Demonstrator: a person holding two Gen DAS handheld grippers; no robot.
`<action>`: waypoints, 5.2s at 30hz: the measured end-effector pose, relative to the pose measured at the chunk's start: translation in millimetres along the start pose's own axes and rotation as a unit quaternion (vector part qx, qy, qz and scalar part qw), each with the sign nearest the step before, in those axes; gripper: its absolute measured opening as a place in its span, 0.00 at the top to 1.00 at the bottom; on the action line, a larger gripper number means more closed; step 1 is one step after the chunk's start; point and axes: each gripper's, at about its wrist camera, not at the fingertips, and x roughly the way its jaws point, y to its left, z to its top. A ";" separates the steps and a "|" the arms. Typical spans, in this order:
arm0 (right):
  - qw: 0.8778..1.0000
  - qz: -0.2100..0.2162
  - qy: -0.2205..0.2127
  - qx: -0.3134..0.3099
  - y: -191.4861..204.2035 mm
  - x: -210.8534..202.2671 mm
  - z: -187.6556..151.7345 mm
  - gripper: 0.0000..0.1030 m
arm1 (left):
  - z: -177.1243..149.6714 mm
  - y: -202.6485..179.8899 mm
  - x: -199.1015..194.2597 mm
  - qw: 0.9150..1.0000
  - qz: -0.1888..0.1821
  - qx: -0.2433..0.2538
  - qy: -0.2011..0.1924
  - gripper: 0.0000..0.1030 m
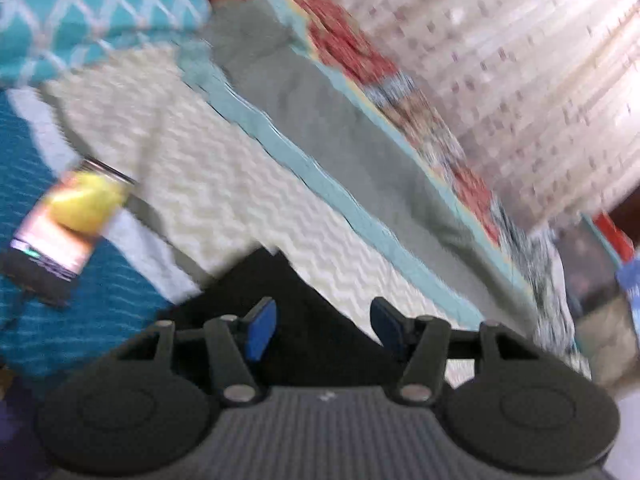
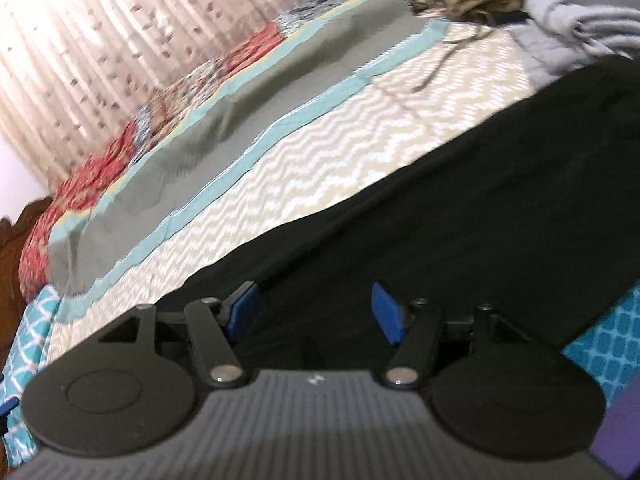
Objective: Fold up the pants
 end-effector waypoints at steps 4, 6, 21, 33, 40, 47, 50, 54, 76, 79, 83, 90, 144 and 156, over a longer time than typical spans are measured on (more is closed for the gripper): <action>1.000 -0.008 0.009 0.024 -11.6 4.4 -6.3 0.37 | -25.7 -14.6 52.6 0.997 0.023 0.032 0.065 0.48; 0.999 -0.001 0.011 0.034 -19.9 3.8 -9.1 0.38 | -39.1 -7.4 76.9 0.993 0.060 0.038 0.092 0.51; 0.997 0.066 0.004 0.036 -39.0 -11.5 -5.5 0.37 | -59.0 -51.4 69.8 0.982 0.113 0.112 0.102 0.48; 0.959 -0.061 -0.244 0.134 -151.4 -134.3 23.8 0.34 | -103.7 -92.9 104.4 0.965 0.104 0.174 0.165 0.46; 0.958 -0.079 -0.229 0.156 -185.4 -120.2 43.5 0.33 | -112.2 -98.4 109.9 0.961 0.118 0.178 0.176 0.42; 0.968 -0.083 -0.193 0.140 -190.4 -91.3 55.2 0.33 | -100.5 -107.8 97.3 0.968 0.088 0.164 0.166 0.41; 0.968 -0.080 -0.189 0.141 -192.8 -89.2 55.3 0.44 | -97.0 -112.1 96.2 0.971 0.073 0.159 0.164 0.39; 0.972 -0.067 -0.175 0.141 -184.1 -96.6 59.9 0.80 | -90.8 -118.1 99.8 0.972 0.057 0.154 0.171 0.39; 0.956 0.082 0.014 -0.280 92.6 4.3 -51.7 0.78 | -135.4 -209.9 152.5 0.947 -0.099 0.166 0.256 0.09; 0.954 0.087 0.045 -0.282 88.8 12.3 -57.0 0.58 | -147.9 -203.2 170.2 0.944 -0.079 0.156 0.279 0.09; 0.960 0.132 0.006 -0.247 71.7 -22.5 -39.9 0.30 | -160.1 -199.9 185.6 0.940 -0.057 0.162 0.296 0.09; 0.985 0.028 -0.087 -0.146 0.3 -66.9 -4.2 0.30 | -177.6 -220.2 199.5 0.927 -0.079 0.196 0.309 0.42; 0.962 0.049 0.125 -0.240 118.6 43.0 -74.3 0.55 | -27.0 105.0 51.8 0.990 0.012 -0.136 0.036 0.00; 0.962 0.073 0.084 -0.248 131.2 21.8 -64.0 0.56 | -27.5 61.0 31.1 0.999 0.020 -0.042 -0.017 0.61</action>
